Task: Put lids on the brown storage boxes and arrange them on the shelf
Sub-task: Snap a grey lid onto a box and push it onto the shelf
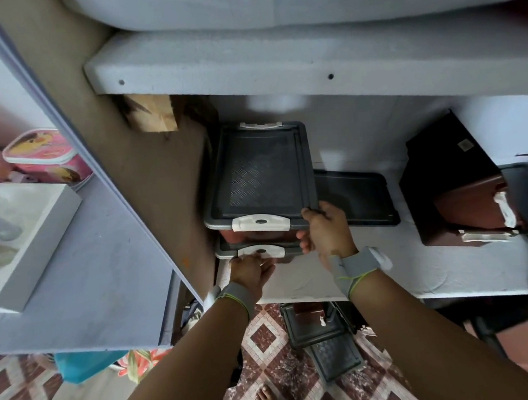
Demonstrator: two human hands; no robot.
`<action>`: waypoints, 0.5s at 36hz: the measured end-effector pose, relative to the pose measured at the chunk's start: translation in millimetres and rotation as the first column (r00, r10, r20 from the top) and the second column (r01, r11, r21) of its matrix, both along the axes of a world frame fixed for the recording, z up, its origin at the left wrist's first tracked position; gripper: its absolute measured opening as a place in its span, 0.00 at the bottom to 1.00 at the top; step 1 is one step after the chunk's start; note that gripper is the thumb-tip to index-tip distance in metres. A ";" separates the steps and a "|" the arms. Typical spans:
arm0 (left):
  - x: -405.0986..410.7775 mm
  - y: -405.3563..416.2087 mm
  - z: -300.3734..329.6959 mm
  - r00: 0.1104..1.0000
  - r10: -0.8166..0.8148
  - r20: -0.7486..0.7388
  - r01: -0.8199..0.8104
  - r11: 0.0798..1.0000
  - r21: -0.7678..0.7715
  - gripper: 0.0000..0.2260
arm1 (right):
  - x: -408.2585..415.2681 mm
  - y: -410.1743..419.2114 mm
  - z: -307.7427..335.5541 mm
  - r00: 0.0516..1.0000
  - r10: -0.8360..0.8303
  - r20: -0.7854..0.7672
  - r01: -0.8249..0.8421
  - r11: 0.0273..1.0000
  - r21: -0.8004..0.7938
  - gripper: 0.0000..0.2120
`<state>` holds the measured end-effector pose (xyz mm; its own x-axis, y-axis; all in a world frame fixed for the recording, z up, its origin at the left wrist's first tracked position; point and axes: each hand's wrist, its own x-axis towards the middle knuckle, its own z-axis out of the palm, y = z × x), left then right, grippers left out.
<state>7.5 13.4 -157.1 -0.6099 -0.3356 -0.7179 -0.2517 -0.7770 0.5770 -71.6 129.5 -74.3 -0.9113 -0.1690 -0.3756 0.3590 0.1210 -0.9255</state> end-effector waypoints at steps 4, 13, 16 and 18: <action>-4.5 -6.0 5.3 1.000 -0.018 -0.001 0.018 0.999 -0.048 0.07 | -9.3 -0.9 6.6 0.999 0.028 0.038 -0.029 1.000 0.012 0.02; -27.8 -16.9 -6.1 0.997 0.070 0.024 -0.069 0.996 -0.055 0.16 | -22.8 -8.5 9.5 0.997 0.053 0.052 -0.056 0.997 0.051 0.09; -31.4 -15.3 -5.6 0.996 0.065 0.052 -0.060 0.993 -0.103 0.17 | -28.1 -8.2 9.5 0.997 0.057 0.056 -0.062 0.995 0.084 0.09; -32.7 -14.2 -4.0 0.998 0.057 0.030 -0.054 0.995 -0.080 0.16 | -31.7 -7.7 9.8 0.997 0.055 0.062 -0.061 0.994 0.093 0.08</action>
<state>-25.1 -0.8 -161.1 -0.5659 -0.4248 -0.7066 -0.2287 -0.7425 0.6296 -103.3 121.8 -64.5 -0.8767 -0.1819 -0.4454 0.4026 0.2294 -0.8862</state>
